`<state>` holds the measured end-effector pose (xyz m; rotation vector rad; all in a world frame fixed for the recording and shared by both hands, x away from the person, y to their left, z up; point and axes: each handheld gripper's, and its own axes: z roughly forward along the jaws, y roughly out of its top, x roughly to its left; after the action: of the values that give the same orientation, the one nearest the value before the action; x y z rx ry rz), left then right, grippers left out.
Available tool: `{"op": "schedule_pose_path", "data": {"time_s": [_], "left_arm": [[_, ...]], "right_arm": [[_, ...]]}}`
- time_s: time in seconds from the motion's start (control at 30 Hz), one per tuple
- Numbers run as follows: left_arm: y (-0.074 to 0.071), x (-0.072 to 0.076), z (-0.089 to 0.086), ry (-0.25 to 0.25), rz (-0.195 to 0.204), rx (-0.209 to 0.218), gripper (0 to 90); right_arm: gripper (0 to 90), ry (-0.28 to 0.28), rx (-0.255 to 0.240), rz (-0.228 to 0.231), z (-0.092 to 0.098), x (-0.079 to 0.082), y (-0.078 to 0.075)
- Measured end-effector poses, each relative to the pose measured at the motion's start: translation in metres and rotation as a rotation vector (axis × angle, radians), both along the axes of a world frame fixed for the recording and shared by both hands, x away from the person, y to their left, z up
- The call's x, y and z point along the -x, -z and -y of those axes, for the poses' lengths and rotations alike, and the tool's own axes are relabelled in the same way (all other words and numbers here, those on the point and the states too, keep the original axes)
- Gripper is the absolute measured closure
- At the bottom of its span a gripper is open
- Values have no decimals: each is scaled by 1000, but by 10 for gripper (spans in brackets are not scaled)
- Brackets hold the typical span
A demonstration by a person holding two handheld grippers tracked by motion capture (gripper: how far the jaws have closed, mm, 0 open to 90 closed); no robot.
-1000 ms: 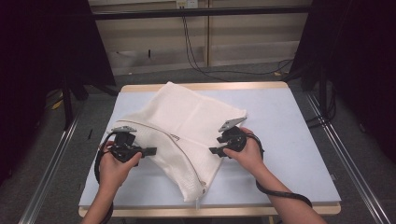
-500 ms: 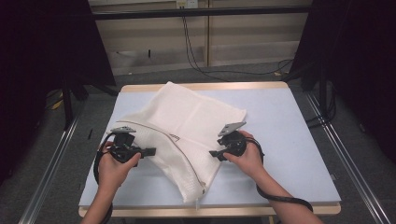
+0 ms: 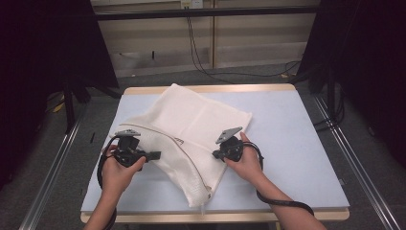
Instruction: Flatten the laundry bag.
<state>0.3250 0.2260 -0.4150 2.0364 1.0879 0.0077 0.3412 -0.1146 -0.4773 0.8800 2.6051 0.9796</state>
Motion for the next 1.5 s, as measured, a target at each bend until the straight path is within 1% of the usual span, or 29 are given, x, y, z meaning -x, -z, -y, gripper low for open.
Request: {"op": "schedule_pose_path", "data": {"time_s": [0.1,0.17,0.2,0.23,0.27,0.3,0.33,0.4,0.5,0.6,0.63,0.67,0.7,0.77,0.83,0.87,0.93,1.0,1.03,1.07,1.13,1.17,1.23,1.27,1.3,1.33,1.4,1.43,1.5], "left_arm": [[0,0,-1,0,-4,12,863],[-1,1,0,5,-2,12,863],[-1,1,0,7,0,14,863],[-1,1,1,16,-2,11,863],[-1,1,3,19,-1,18,864],[-2,2,5,26,-4,19,863],[-1,2,7,37,-3,18,863],[-1,3,12,54,-4,15,863],[0,4,20,71,-15,22,862],[4,4,25,89,-21,25,862],[4,4,26,94,-23,18,861],[6,5,28,91,-24,25,861],[7,5,29,100,-21,17,860],[9,5,32,106,-18,17,858],[11,5,35,111,-21,9,857],[12,6,37,108,-28,18,857],[14,7,39,119,-23,-1,857],[15,7,41,127,-30,-6,857],[16,7,41,128,-29,-9,857],[16,8,42,120,-28,-6,857],[16,8,42,128,-26,-14,856],[16,8,42,126,-25,-17,853],[15,8,42,132,-28,-27,851],[14,9,42,132,-29,-28,846],[15,9,42,129,-28,-25,843],[15,9,42,121,-29,-16,833],[14,10,40,129,-45,-25,813],[15,10,39,126,-45,-26,815],[15,10,37,128,-42,-38,809]], "right_arm": [[900,10,-15,-17,-1,-1,-1],[900,16,4,8,1,0,-2],[900,35,19,11,2,0,-4],[900,34,20,23,5,-3,-4],[900,58,24,25,8,-5,-6],[900,60,23,22,12,-7,-7],[900,62,28,35,17,-11,-8],[900,85,51,43,24,-16,-11],[900,98,48,48,37,-24,-12],[900,118,59,84,47,-29,-12],[900,118,78,94,51,-31,-11],[900,138,92,87,53,-32,-11],[900,134,75,84,56,-35,-10],[900,153,90,114,61,-38,-11],[900,155,62,107,64,-43,-12],[900,167,54,110,65,-44,-11],[896,177,53,122,66,-45,-12],[841,187,52,138,64,-41,-12],[787,199,40,141,62,-39,-12],[761,201,21,139,61,-37,-13],[694,202,-12,124,55,-31,-16],[666,185,-23,131,52,-28,-18],[614,150,-68,103,44,-20,-21],[580,127,-81,107,40,-17,-22],[575,110,-92,94,36,-14,-22],[560,95,-97,89,33,-10,-22],[512,80,-118,69,27,-5,-20],[490,74,-117,69,26,-3,-19],[494,64,-116,70,24,1,-16]]}}
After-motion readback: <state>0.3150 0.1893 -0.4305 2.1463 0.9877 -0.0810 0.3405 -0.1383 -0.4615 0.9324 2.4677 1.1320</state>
